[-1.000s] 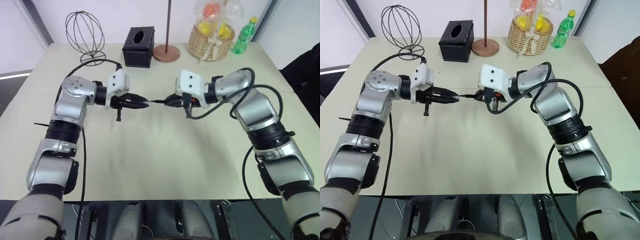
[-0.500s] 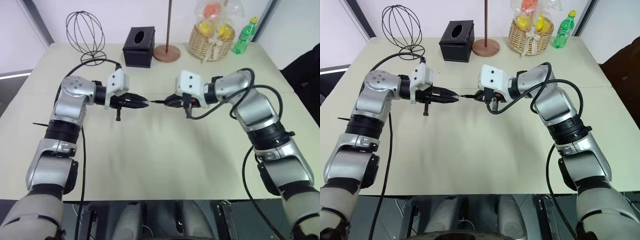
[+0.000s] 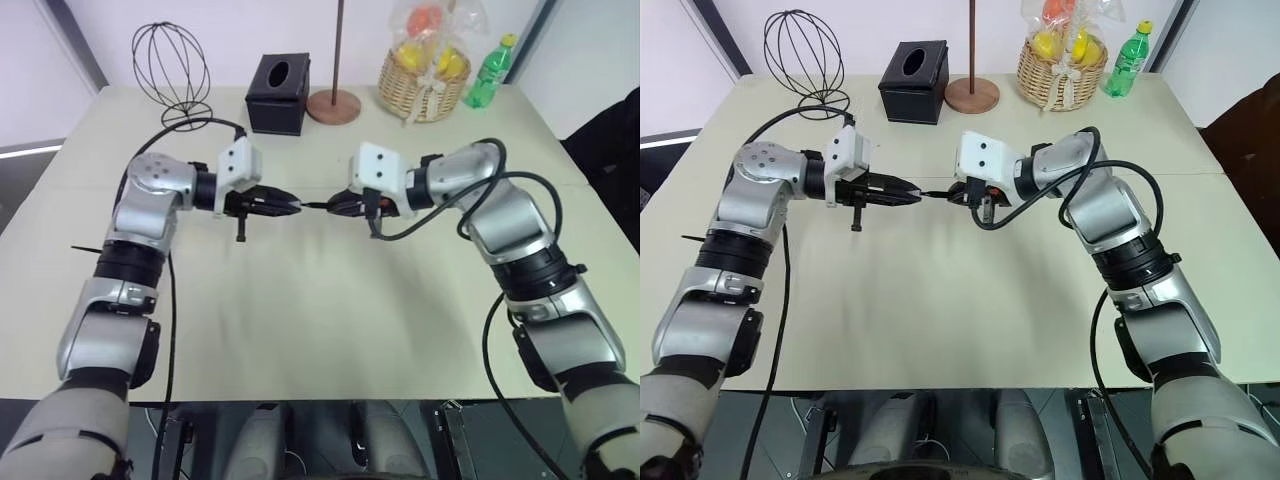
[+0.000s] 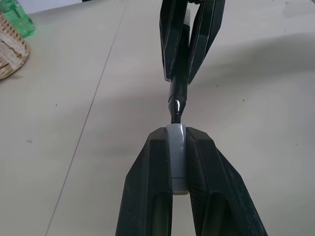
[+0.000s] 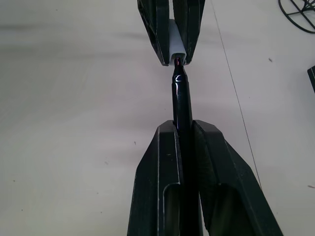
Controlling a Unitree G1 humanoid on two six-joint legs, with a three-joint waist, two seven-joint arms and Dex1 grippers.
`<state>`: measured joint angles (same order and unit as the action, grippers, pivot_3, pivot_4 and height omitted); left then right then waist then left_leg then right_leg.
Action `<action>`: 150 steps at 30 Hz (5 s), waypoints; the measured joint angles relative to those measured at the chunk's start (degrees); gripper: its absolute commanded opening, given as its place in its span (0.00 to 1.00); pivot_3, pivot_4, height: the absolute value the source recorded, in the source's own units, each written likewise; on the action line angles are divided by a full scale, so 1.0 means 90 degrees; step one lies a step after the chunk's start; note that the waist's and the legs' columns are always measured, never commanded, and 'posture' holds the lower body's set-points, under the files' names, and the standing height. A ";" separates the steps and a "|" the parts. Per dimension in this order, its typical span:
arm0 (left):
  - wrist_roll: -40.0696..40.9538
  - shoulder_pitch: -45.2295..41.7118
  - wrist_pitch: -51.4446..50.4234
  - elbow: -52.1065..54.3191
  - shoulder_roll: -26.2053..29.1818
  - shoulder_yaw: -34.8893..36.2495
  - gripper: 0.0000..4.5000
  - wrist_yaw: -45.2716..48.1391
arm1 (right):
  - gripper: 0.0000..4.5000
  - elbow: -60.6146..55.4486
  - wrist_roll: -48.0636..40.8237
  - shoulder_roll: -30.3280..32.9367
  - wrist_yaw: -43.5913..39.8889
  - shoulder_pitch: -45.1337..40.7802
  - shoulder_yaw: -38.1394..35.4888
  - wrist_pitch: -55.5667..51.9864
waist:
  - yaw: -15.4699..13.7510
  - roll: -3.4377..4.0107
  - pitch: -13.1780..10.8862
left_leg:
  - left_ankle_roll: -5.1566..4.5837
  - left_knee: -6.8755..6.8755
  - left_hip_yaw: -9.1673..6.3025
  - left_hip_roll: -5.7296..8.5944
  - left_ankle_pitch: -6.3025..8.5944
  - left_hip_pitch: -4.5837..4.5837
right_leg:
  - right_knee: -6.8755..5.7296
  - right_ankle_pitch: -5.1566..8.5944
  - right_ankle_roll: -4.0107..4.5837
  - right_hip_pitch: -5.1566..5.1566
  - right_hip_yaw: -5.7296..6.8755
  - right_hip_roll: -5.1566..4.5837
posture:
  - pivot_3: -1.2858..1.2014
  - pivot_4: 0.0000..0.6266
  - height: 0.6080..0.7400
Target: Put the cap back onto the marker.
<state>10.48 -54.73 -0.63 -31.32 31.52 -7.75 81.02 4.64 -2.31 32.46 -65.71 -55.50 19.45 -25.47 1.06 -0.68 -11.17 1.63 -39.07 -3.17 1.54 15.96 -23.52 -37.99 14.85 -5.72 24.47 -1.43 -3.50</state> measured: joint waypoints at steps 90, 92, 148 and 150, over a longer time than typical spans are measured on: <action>-0.1559 -0.0393 0.1005 -0.1017 -0.1026 -0.0018 0.01 -0.0208 | 0.00 0.1755 0.0857 -0.0532 -0.0622 -0.0585 0.0230 0.0548 | 0.0005 0.0000 0.0000 | 0.0001 0.0000 -0.0001 0.0019 -0.0001 0.0000 | -0.0001 0.0000 0.0000 0.0002 0.0000 -0.0001 | 0.52 0.24 1.00; -0.1559 -0.0393 0.1005 -0.1017 -0.1025 -0.0018 0.01 -0.0208 | 0.00 0.1755 0.0858 -0.0532 -0.0622 -0.0585 0.0230 0.0548 | 0.0005 0.0000 0.0000 | 0.0001 0.0000 -0.0001 0.0019 -0.0001 0.0000 | -0.0001 0.0000 0.0000 0.0002 0.0000 -0.0001 | 0.52 0.24 1.00; -0.0534 0.0844 -0.0735 0.0517 -0.0351 0.0858 0.62 -0.2692 | 0.00 -0.0667 0.0497 0.1413 0.1599 0.2676 -0.2167 -0.2076 | -0.0025 0.0000 -0.0001 | 0.0002 0.0000 -0.0005 0.0001 -0.0001 -0.0006 | -0.0004 0.0000 0.0000 0.0005 -0.0005 -0.0006 | 0.52 0.24 1.00; -0.0353 0.1284 -0.1443 0.1270 -0.0338 0.1062 0.64 -0.3074 | 0.10 -0.0669 0.0520 0.1365 0.2107 0.3018 -0.2458 -0.2444 | -0.0029 0.0000 -0.0001 | 0.0002 -0.0002 -0.0003 0.0001 -0.0001 -0.0004 | -0.0006 0.0000 0.0000 0.0004 -0.0006 -0.0007 | 0.52 0.24 1.00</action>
<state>7.30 -43.17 -13.62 -19.89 28.47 1.80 53.35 -1.38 2.37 44.74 -46.75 -28.34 -2.68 -47.47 0.80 -0.68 -11.17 1.64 -39.08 -3.20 1.55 15.95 -23.56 -38.05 14.85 -5.72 24.50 -1.49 -3.56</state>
